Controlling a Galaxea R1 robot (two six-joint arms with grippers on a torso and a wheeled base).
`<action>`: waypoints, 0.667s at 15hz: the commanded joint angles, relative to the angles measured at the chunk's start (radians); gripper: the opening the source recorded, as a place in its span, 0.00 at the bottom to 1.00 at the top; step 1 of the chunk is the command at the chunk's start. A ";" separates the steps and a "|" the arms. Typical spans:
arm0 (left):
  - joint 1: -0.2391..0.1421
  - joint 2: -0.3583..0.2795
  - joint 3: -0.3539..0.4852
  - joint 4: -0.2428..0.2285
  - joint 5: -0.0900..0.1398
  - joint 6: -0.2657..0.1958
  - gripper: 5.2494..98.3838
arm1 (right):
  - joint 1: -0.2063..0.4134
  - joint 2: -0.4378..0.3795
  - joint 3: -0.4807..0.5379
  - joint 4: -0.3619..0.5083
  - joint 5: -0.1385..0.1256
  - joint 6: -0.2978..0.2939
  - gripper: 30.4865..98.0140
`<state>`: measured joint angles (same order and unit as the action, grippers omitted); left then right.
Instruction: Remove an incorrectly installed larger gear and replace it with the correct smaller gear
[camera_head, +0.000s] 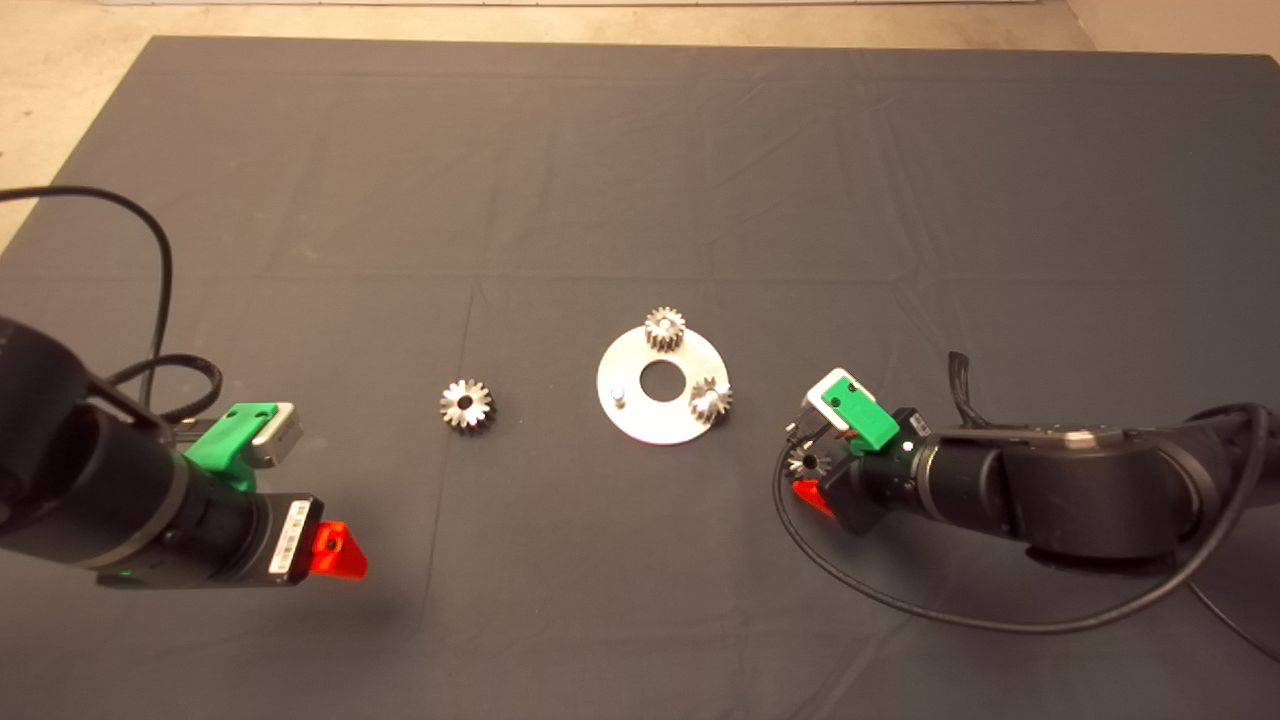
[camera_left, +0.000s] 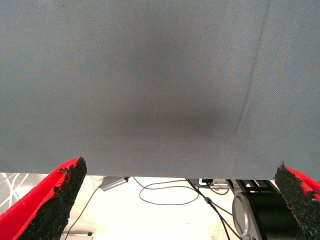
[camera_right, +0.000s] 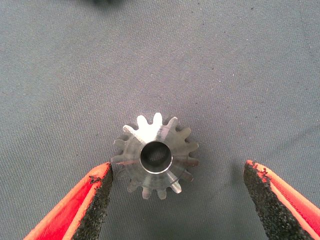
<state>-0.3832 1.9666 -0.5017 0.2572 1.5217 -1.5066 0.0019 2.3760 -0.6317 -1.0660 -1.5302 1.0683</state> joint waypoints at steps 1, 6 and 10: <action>-0.014 -0.005 0.016 -0.018 0.015 -0.007 0.99 | 0.006 0.004 -0.011 -0.026 -0.064 0.009 0.58; -0.014 -0.007 0.024 -0.018 0.015 -0.009 0.99 | 0.006 0.006 -0.026 -0.048 -0.026 0.017 0.51; -0.014 -0.007 0.039 -0.018 -0.031 -0.007 0.99 | 0.006 0.006 -0.037 -0.069 0.007 0.041 0.51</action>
<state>-0.3832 1.9666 -0.4838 0.2560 1.5072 -1.5069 -0.0032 2.3804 -0.6614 -1.0890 -1.5202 1.0983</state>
